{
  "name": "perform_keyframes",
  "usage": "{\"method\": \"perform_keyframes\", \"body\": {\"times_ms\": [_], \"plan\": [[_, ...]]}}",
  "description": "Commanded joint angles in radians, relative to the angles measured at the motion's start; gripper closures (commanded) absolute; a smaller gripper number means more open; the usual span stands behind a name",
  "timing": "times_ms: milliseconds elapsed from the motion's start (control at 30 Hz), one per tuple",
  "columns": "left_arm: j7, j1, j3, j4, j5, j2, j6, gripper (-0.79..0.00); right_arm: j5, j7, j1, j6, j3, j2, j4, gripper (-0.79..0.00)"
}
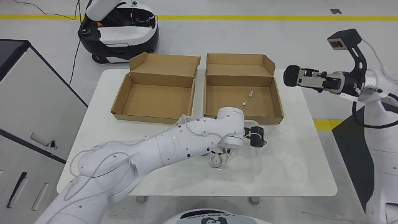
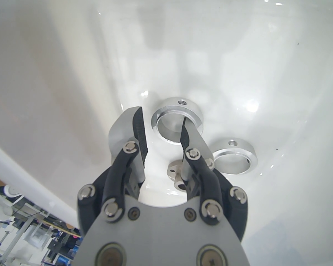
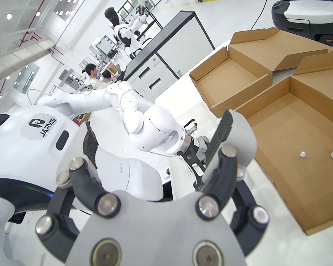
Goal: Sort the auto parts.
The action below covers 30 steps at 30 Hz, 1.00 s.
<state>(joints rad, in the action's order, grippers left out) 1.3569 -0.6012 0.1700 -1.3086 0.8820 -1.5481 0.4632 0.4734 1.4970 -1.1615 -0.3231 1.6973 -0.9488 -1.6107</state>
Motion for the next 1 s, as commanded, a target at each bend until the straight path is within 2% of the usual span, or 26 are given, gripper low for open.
{"method": "perform_keyframes", "body": {"times_ms": [0,600,967], "plan": [[-0.001,-0.001,0.000,0.000,-0.005,0.003,0.001,-0.345,0.000,0.000,0.000,0.000,0.000,0.000,0.000,-0.785],[-0.010,-0.023,0.034,-0.036,-0.038,0.051,0.010,-0.342,0.000,0.000,0.000,0.000,0.000,0.000,0.000,-0.785],[-0.006,-0.020,0.026,-0.028,-0.035,0.049,0.006,-0.317,0.000,0.000,0.000,0.000,0.000,0.000,0.000,-0.785]]}}
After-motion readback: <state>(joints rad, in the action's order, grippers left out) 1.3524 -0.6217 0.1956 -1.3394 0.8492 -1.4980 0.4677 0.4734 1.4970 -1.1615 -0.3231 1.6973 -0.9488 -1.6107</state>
